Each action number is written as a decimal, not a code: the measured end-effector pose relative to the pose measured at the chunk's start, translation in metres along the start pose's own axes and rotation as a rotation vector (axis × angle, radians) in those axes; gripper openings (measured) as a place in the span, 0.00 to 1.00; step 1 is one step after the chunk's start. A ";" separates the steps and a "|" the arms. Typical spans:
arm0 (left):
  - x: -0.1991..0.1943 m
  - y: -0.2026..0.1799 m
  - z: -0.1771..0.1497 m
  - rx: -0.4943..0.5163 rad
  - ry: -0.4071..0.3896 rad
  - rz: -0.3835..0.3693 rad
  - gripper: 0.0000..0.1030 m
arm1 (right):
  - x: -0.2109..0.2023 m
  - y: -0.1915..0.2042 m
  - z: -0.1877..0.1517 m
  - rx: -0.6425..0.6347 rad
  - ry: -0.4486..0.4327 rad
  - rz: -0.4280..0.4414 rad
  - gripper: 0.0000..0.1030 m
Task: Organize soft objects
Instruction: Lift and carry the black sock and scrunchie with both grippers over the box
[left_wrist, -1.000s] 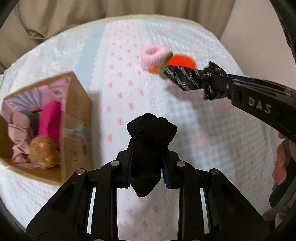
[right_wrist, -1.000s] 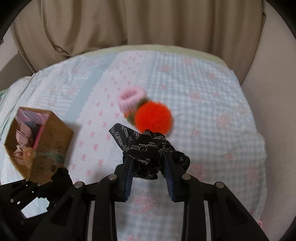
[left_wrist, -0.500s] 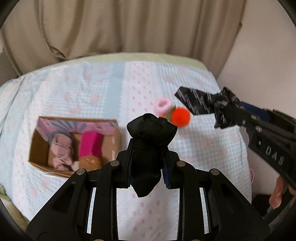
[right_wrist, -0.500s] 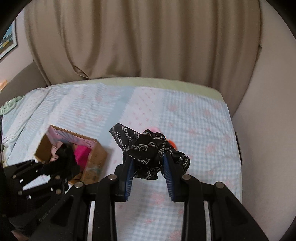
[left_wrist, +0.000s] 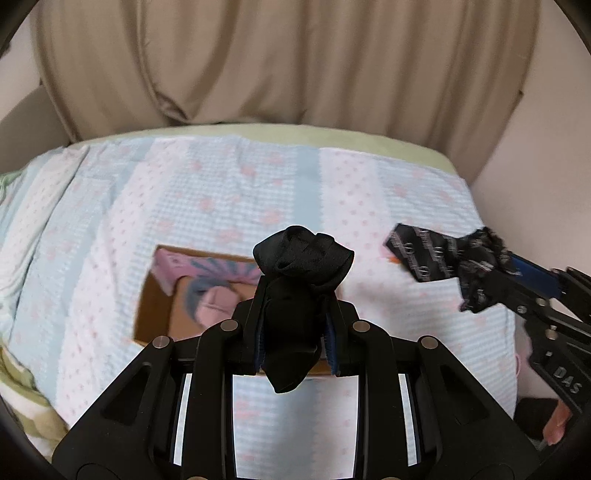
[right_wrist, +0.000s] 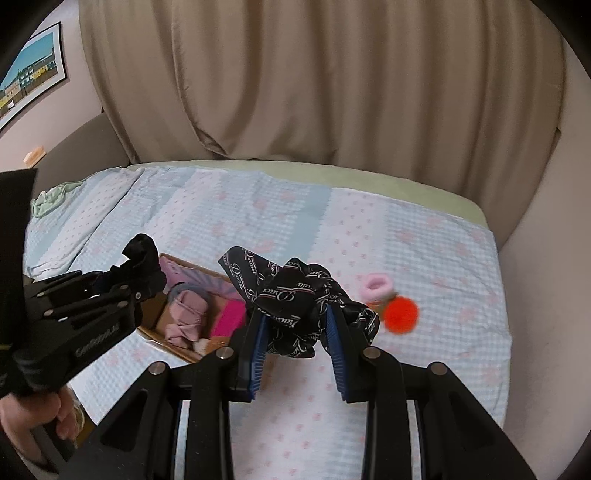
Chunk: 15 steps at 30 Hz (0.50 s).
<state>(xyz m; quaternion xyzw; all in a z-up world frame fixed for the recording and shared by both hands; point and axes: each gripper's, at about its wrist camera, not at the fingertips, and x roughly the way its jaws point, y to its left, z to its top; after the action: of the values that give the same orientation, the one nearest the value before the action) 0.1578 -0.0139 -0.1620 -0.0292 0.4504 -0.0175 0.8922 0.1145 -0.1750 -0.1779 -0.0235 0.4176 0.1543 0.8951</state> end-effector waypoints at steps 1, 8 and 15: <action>0.005 0.013 0.001 -0.003 0.010 0.004 0.22 | 0.006 0.009 0.002 0.004 0.007 0.001 0.28; 0.040 0.096 0.005 0.009 0.070 0.016 0.21 | 0.046 0.069 0.006 0.047 0.065 -0.005 0.28; 0.090 0.149 -0.001 0.059 0.156 0.004 0.21 | 0.098 0.109 0.008 0.097 0.155 -0.007 0.28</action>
<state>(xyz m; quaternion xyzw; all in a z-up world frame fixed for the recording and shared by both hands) 0.2116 0.1295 -0.2448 -0.0008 0.5180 -0.0313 0.8548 0.1474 -0.0446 -0.2374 0.0066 0.4924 0.1283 0.8608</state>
